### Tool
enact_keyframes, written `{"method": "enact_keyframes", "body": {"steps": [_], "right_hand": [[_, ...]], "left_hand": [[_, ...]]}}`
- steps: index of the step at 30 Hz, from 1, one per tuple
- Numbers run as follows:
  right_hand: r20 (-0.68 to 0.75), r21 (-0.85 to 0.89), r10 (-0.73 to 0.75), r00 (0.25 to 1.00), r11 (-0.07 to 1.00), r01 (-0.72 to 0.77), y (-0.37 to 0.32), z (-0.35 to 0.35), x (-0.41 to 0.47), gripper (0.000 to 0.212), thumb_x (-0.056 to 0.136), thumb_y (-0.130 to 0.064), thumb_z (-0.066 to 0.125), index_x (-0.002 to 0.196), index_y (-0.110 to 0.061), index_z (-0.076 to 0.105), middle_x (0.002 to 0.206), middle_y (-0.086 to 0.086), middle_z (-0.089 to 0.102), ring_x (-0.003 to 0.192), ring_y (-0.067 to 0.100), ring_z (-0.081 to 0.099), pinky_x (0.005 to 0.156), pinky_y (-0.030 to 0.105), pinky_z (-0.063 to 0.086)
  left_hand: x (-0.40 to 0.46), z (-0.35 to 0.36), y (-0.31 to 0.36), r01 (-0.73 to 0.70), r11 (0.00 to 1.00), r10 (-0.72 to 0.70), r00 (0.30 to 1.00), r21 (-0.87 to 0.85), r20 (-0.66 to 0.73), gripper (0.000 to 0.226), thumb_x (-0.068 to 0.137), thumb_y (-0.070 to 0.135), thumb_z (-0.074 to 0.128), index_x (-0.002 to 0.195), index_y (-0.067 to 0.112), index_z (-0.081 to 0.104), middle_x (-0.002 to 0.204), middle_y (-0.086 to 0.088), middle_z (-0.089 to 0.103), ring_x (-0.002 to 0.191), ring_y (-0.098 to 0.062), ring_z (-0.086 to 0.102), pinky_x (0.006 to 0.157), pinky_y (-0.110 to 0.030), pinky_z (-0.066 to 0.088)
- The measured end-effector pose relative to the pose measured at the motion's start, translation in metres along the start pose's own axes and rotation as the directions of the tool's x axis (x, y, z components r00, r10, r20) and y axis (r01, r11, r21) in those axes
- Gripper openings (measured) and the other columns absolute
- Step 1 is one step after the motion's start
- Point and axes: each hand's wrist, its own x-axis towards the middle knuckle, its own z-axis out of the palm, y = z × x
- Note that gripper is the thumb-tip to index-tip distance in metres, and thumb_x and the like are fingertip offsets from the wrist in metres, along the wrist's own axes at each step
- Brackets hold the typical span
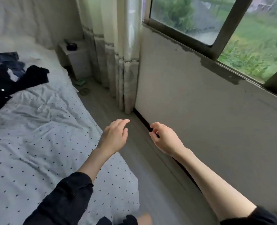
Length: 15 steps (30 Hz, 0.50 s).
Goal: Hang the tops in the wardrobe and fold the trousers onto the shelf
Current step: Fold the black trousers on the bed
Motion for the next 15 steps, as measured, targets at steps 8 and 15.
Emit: {"method": "enact_keyframes", "body": {"steps": [8, 15], "right_hand": [[0.186, 0.028, -0.295, 0.937, 0.955, 0.295, -0.008, -0.001, 0.187, 0.030, 0.096, -0.024, 0.046, 0.125, -0.014, 0.050, 0.111, 0.003, 0.059, 0.104, 0.022, 0.056, 0.090, 0.030, 0.042], [0.304, 0.088, -0.491, 0.816, 0.868, 0.489, -0.059, -0.001, 0.354, 0.029, 0.094, -0.022, 0.048, 0.121, -0.013, 0.052, 0.107, 0.002, 0.061, 0.101, 0.021, 0.058, 0.090, 0.031, 0.043]], "left_hand": [[0.102, 0.010, -0.063, 0.338, 0.941, -0.337, 0.935, -0.017, -0.111, 0.038, 0.098, 0.018, 0.038, 0.136, 0.017, 0.045, 0.136, 0.004, 0.048, 0.121, -0.017, 0.046, 0.096, -0.028, 0.035], [0.203, -0.019, -0.110, 0.527, 0.846, -0.531, 0.816, -0.082, -0.229, 0.038, 0.098, 0.018, 0.039, 0.135, 0.015, 0.046, 0.136, -0.001, 0.049, 0.121, -0.021, 0.048, 0.099, -0.035, 0.039]]}}
